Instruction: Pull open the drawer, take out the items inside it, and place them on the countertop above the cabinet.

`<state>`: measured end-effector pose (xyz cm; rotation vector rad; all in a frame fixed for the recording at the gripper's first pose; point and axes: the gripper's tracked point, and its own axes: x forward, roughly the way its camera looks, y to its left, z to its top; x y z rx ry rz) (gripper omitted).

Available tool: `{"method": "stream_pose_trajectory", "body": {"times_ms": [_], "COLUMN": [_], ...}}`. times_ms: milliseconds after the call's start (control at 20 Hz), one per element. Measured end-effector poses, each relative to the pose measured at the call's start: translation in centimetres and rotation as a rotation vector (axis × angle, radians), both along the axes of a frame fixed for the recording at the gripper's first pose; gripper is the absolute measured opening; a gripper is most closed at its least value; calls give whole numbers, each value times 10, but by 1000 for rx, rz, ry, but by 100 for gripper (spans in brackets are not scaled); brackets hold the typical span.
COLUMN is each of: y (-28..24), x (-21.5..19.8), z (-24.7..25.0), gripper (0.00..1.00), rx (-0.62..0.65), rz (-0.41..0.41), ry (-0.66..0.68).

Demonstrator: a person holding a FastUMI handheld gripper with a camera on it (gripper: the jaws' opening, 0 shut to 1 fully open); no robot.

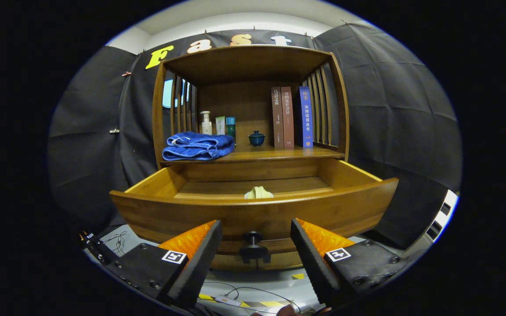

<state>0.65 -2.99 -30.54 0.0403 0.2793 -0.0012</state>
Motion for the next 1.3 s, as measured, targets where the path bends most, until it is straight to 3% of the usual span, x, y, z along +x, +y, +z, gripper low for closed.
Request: {"method": "stream_pose_trajectory", "body": {"times_ms": [200,300,650,1050,1100,1300], "y": [3,-11,-16,-6,-5,-7], "x": [20,45,131,168,172,167], "z": [43,47,-3,-67,-72,-100], "gripper": [99,99,99,99,96,53], "rx": [21,14,31,1,-5,-38], "rz": [-3,-44,-19,22,28,33], "ry": [34,120,469,697,707,794]}}
